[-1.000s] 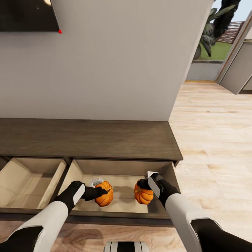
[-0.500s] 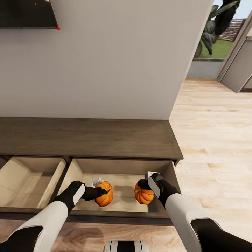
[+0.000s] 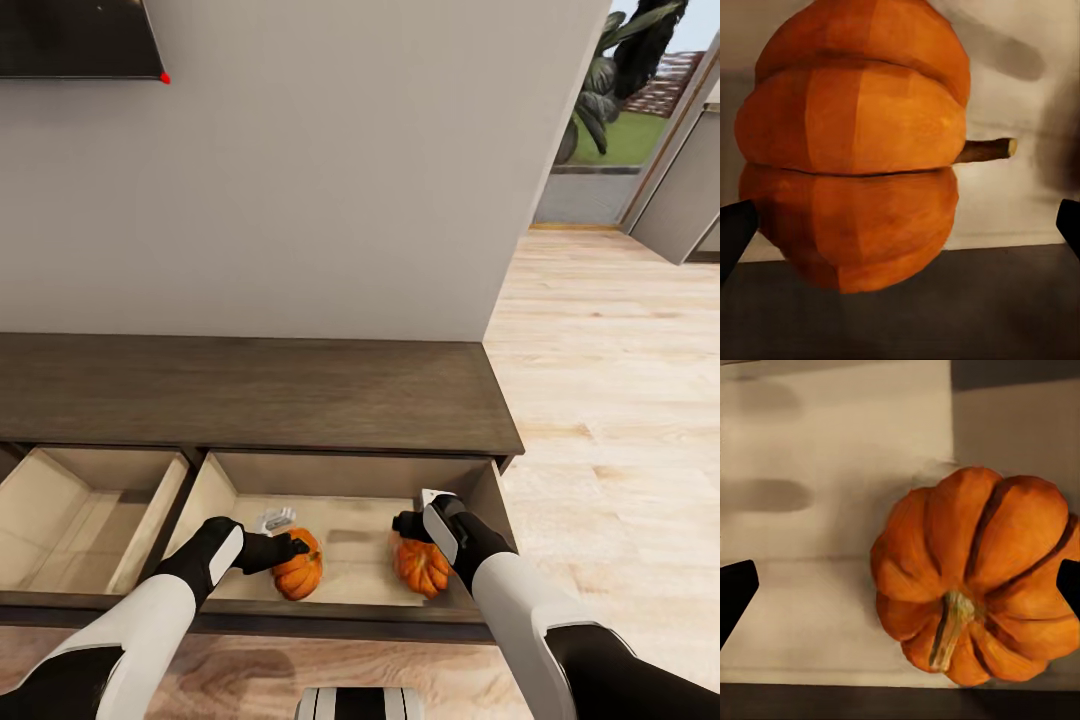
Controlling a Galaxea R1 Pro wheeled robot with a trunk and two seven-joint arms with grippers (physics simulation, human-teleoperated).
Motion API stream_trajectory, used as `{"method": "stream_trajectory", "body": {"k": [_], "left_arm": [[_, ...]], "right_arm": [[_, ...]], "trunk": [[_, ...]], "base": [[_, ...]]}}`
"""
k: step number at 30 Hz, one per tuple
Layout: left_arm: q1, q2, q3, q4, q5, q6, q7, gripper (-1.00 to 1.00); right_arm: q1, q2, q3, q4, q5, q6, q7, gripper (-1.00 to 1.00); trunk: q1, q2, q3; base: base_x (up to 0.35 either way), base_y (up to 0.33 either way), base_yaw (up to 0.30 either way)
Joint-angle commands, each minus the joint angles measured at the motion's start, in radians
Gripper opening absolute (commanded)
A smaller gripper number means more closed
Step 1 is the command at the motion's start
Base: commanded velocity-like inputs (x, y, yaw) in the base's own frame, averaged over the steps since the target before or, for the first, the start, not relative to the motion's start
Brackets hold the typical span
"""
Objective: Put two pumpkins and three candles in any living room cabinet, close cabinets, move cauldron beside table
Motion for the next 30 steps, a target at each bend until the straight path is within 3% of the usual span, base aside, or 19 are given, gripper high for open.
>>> {"method": "stream_trajectory", "body": {"k": [1, 12, 19, 26, 30], "left_arm": [[0.0, -0.001, 0.008, -0.001, 0.0, 0.007, -0.001, 1.0], [-0.001, -0.001, 0.008, -0.017, 0.0, 0.007, -0.003, 1.0], [0.013, 0.001, 0.009, -0.117, -0.004, 0.018, -0.006, 1.0], [0.016, 0.0, 0.01, -0.133, 0.0, 0.023, 0.038, 1.0], [0.017, 0.001, 0.01, -0.134, 0.001, 0.025, 0.047, 1.0]], "right_arm": [[0.0, 0.0, 0.001, -0.002, -0.01, 0.004, -0.008, 1.0], [0.005, 0.0, 0.002, -0.014, -0.009, 0.004, -0.005, 1.0], [0.01, 0.0, 0.004, -0.039, -0.009, 0.005, -0.003, 1.0], [0.01, 0.0, 0.004, -0.041, -0.009, 0.005, -0.003, 1.0], [0.011, 0.0, 0.004, -0.043, -0.009, 0.006, -0.004, 1.0]], "trunk": [[0.0, 0.0, -0.001], [0.0, 0.0, -0.001], [0.0, 0.0, -0.001], [0.0, 0.0, -0.001], [-0.016, 0.028, 0.012]], "base": [[0.0, 0.0, 0.0], [0.0, 0.0, 0.0], [0.0, 0.0, 0.0], [0.0, 0.0, 0.0], [0.0, 0.0, 0.0]]}}
